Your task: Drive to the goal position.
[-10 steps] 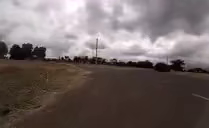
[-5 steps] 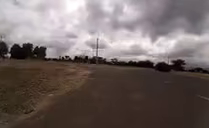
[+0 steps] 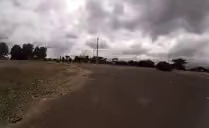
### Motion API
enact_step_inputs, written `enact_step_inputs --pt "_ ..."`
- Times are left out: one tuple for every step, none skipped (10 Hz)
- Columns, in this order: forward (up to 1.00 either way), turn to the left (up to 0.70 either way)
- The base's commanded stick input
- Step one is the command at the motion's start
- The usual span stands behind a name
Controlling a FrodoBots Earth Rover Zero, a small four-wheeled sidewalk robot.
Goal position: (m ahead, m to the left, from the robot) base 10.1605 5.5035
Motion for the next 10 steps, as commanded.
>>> enact_step_inputs --pt "0.5 -0.26" --pt "0.5 0.0" --pt "0.5 0.0" --pt "0.5 0.0" --pt "0.5 0.0" --pt "0.5 0.0" --pt "0.5 0.0" --pt "0.5 0.0" --pt "0.5 0.0" --pt "0.5 0.0"
